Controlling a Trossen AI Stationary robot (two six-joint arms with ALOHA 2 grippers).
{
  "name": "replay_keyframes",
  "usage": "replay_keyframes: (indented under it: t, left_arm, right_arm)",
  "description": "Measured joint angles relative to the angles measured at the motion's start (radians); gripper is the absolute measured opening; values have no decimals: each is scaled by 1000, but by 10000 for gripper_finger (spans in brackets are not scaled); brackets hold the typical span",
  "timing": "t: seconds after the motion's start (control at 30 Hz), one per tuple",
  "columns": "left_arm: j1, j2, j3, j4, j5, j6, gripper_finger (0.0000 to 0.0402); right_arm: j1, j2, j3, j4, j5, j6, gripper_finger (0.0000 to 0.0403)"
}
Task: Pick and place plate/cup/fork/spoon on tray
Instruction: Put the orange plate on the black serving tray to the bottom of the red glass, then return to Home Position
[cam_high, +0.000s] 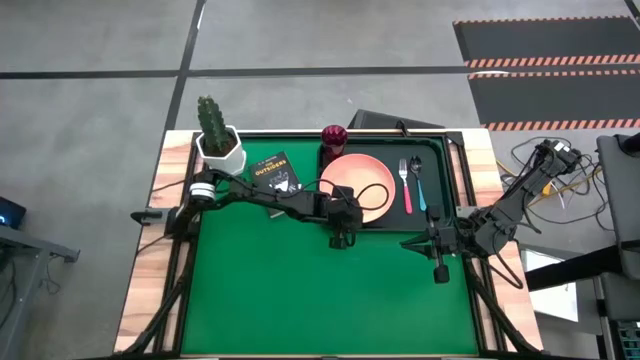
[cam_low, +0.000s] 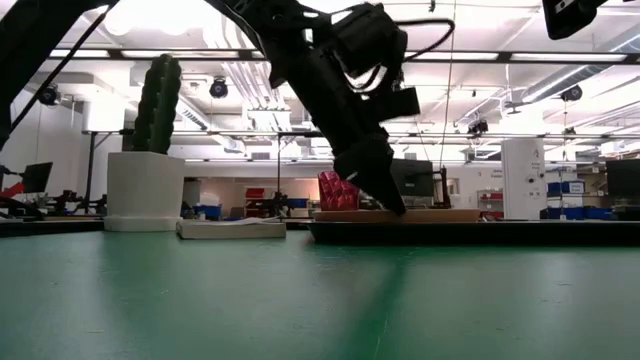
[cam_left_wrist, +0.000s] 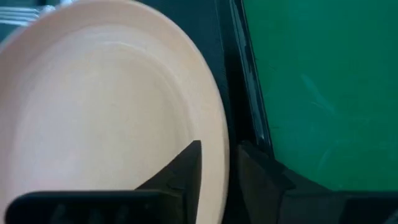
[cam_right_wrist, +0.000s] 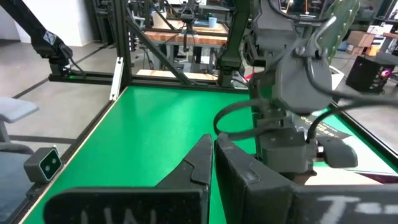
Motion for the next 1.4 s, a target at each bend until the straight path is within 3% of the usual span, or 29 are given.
replay_keyframes:
  t: [0.23, 0.43, 0.63, 0.77, 1.07, 1.4]
  left_arm:
    - [-35, -95, 0, -40, 6, 1, 88]
    - [-91, -252, -52, -37, 131, 59, 88]
    - [-143, -472, -278, 144, 133, 32, 88]
    - [-167, -617, -464, 329, 132, -10, 88]
    - [-163, -857, -786, 568, 84, -26, 88]
    - [-138, -1087, -995, 638, 79, -65, 88]
  right_arm:
    - [0, 0, 0, -6, 0, -5, 9]
    - [0, 4, -8, 3, 1, -70, 9]
    - [-2, 9, -23, 24, 25, -93, 9]
    - [-16, 20, -49, 139, 52, -147, 9]
    - [-117, 87, -69, 254, 41, -180, 9]
    - [-278, 198, -96, 424, -120, -255, 9]
